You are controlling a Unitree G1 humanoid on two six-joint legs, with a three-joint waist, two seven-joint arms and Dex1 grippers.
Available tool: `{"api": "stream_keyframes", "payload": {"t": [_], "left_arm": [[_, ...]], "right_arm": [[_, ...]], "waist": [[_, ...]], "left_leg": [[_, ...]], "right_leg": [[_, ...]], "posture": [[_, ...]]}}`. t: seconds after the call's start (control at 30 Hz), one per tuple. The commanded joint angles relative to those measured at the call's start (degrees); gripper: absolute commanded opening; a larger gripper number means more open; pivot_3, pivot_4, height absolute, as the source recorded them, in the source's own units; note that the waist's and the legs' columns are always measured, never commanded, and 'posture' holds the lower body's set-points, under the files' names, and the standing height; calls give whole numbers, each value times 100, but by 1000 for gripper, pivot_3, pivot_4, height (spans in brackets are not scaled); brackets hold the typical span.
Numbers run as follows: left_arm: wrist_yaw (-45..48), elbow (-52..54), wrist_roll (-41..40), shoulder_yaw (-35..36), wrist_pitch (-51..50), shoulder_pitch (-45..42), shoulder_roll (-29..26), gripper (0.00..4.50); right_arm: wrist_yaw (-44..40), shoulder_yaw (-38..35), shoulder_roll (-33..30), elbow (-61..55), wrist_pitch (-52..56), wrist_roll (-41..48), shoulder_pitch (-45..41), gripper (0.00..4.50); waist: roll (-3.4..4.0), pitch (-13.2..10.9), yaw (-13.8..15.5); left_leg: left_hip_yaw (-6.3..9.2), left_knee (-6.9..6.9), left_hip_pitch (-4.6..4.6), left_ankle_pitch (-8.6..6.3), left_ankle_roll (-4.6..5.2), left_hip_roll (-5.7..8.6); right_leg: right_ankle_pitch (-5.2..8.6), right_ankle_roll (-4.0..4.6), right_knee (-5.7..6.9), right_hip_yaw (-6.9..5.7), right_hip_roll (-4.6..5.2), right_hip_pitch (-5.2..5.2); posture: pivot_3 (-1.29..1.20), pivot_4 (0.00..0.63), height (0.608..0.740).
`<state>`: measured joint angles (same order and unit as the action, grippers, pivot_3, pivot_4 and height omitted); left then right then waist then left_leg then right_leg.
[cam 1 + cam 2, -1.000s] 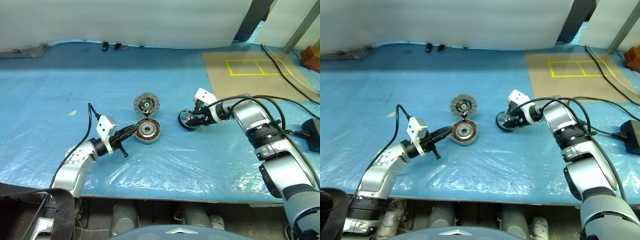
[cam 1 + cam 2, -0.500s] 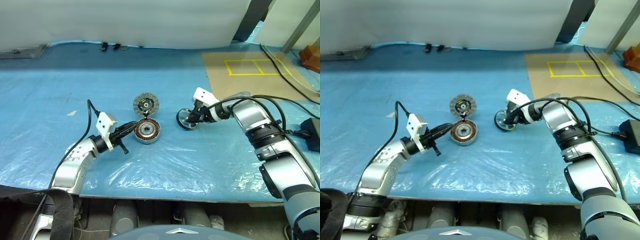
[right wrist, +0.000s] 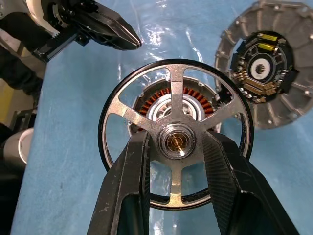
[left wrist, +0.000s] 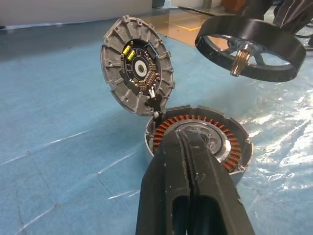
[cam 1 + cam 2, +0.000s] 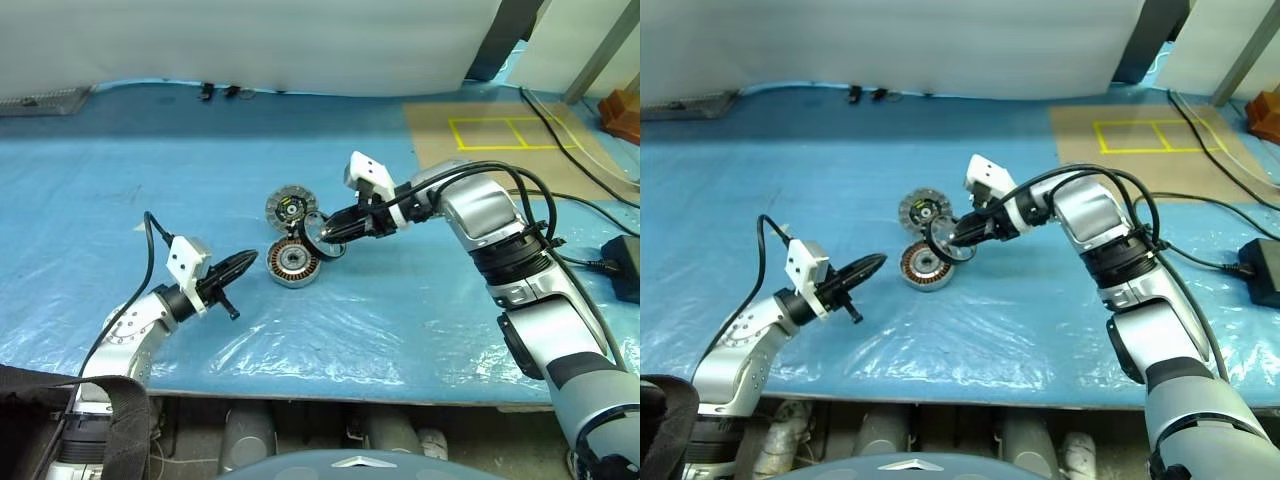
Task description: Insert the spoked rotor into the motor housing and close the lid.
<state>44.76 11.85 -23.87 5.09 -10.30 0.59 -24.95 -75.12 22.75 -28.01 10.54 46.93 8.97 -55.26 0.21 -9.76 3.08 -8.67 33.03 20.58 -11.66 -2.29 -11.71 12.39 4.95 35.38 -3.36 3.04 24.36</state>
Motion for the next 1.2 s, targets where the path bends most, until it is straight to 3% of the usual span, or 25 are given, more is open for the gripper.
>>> {"api": "stream_keyframes", "payload": {"t": [0.03, 0.5, 1.2], "left_arm": [[-53, 213, 76, -46, 141, 188, 5, 0], [-269, 117, 297, -227, 418, 411, 264, 0], [-364, 196, 195, -122, 327, 398, 166, 0]], "right_arm": [[164, 46, 286, 123, -112, 1, -298, 1205], [560, 371, 884, 1125, -894, -416, -309, 1205], [468, 482, 1063, 895, -738, -432, -147, 1205]], "waist": [[0, 0, -34], [-2, -1, -54], [-2, -1, -56]], "left_leg": [[0, 0, -2, -2, -3, -1], [0, -2, -1, -1, -8, -2], [0, -2, -4, -1, -8, -2]], "right_leg": [[0, 0, 1, 0, -1, 0], [0, 1, 0, 0, -1, 0], [-1, 2, 2, 1, -1, 0]], "posture": [[0, 150, 740], [0, 150, 740], [0, 150, 740]]}}
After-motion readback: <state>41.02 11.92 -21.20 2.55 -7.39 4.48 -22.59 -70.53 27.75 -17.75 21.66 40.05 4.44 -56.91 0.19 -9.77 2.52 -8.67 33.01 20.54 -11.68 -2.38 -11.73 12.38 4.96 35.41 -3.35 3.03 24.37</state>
